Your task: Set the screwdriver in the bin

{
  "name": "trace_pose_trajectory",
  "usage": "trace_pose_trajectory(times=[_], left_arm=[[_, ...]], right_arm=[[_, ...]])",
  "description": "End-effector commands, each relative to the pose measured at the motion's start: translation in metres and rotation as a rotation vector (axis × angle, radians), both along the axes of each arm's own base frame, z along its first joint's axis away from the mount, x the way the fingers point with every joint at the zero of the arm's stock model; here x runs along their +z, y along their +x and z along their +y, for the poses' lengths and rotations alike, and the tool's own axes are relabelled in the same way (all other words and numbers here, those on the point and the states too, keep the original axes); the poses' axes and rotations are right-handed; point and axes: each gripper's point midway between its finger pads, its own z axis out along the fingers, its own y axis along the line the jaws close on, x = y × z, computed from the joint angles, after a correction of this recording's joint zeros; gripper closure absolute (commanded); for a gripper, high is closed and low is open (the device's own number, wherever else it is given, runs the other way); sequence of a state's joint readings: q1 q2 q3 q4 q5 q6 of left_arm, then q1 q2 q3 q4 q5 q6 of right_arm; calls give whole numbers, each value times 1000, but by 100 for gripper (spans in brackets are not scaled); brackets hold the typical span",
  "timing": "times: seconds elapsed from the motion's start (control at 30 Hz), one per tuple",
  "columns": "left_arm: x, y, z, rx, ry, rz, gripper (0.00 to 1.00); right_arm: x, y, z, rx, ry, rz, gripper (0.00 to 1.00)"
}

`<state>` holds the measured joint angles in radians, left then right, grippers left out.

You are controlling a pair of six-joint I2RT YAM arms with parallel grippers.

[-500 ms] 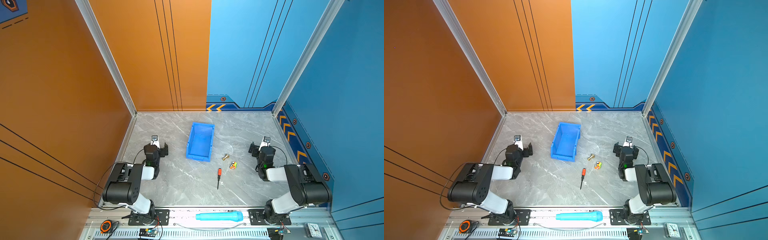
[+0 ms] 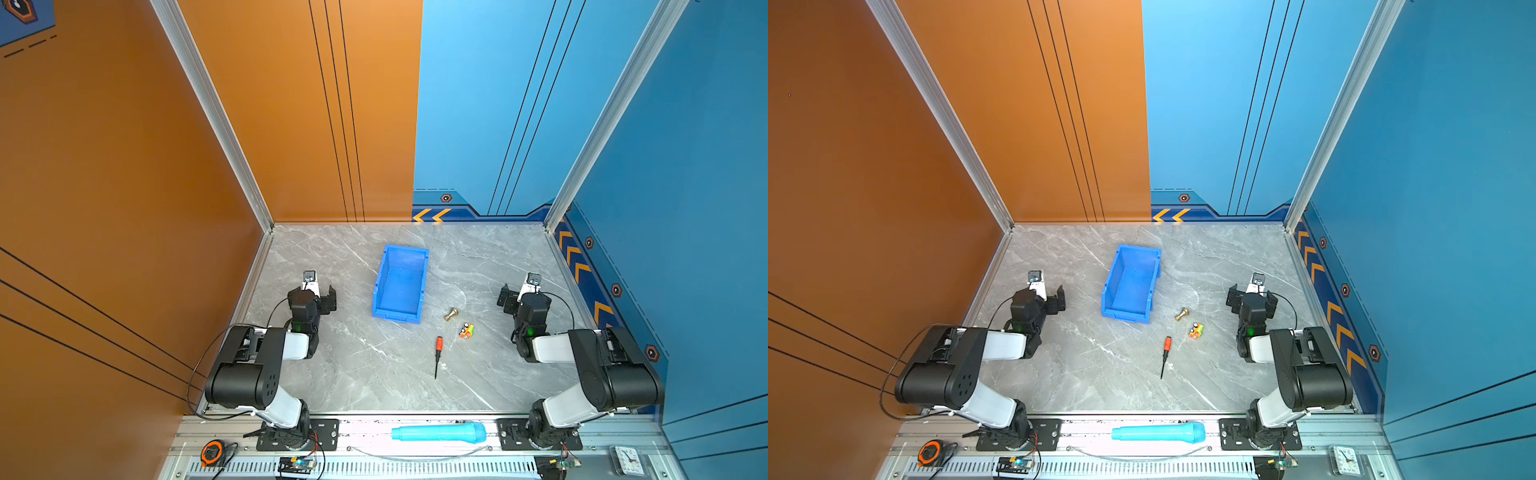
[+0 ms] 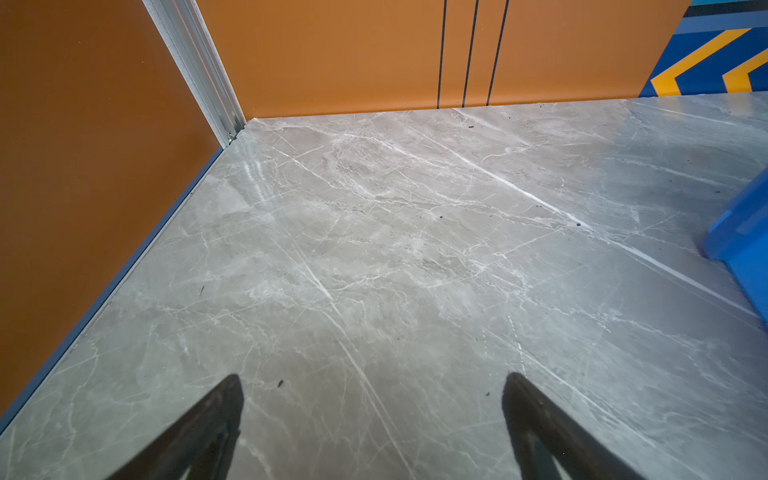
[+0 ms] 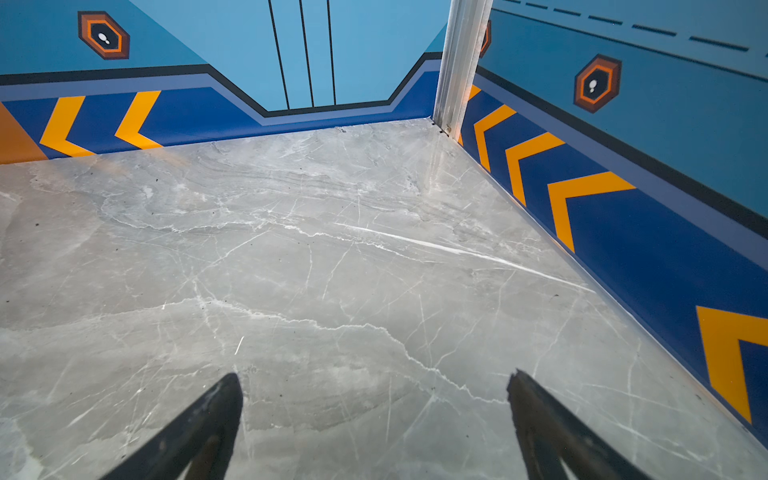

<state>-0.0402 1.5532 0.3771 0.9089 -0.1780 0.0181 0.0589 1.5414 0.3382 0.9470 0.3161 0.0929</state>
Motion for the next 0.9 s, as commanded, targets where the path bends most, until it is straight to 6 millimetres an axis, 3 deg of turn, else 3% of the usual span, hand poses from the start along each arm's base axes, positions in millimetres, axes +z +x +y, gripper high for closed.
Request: trace_pose_trajectory(times=[0.0, 0.7, 0.8, 0.87], left_arm=[[0, 2, -1, -6, -13, -4, 2], [1, 2, -2, -8, -10, -8, 2], [6, 1, -2, -12, -11, -13, 2], [12, 0, 0, -4, -15, -16, 2]], right_arm=[[5, 3, -1, -11, -5, -17, 0], [4, 3, 0, -8, -7, -15, 0], [9, 5, 14, 60, -32, 4, 0], [15, 1, 11, 36, -38, -33, 0]])
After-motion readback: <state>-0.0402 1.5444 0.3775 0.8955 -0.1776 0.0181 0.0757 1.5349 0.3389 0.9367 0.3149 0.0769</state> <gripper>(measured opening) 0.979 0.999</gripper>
